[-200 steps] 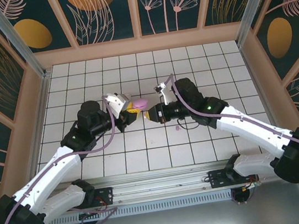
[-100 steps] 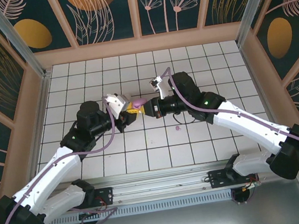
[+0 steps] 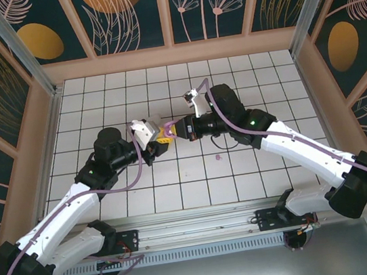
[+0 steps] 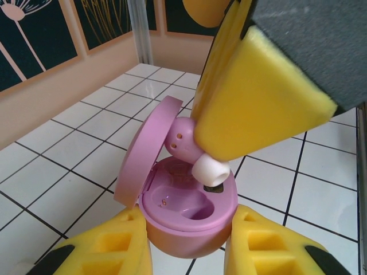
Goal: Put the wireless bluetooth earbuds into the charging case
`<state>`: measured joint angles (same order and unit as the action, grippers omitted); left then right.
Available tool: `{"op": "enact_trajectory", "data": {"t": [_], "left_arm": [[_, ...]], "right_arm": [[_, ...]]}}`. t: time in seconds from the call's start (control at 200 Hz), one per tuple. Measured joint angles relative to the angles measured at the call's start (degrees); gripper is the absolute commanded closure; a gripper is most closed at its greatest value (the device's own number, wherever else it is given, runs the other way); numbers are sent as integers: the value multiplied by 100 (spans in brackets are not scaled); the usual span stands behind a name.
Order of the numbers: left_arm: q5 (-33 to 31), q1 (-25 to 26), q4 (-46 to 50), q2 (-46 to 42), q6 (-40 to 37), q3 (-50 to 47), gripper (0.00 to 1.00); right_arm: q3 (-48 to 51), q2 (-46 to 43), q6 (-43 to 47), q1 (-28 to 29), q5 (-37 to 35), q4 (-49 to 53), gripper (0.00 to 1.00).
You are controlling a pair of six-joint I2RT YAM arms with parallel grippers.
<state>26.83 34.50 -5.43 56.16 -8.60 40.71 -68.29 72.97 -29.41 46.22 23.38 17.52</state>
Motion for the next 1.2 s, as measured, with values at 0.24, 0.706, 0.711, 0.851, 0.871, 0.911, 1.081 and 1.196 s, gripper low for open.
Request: {"op": "enact_trajectory", "data": {"t": [0.24,0.706,0.711,0.851,0.871,0.911,1.081,1.196], "left_arm": [[-2,0,-79,0,-39,-31,100],[-26,-2,-83,2,-42,-61,100],[-26,-2,-83,2,-42,-63,100],[-44,-2,-83,4,-42,-92,100],[-46,-2,-81,4,-42,-94,100],[-46,-2,-79,4,-44,-101,100],[-46,0,-81,9,-66,-109,100],[-46,0,-81,13,-87,-116,100]], "right_arm": [[-46,87,103,166,-319,219,88],[-181,229,98,264,-538,302,87],[-184,232,98,264,-540,306,87],[-275,315,101,271,-577,433,83],[-284,323,96,271,-579,446,83],[-302,337,101,278,-581,476,82],[-348,372,101,291,-575,546,76],[-350,372,101,291,-529,546,71]]}}
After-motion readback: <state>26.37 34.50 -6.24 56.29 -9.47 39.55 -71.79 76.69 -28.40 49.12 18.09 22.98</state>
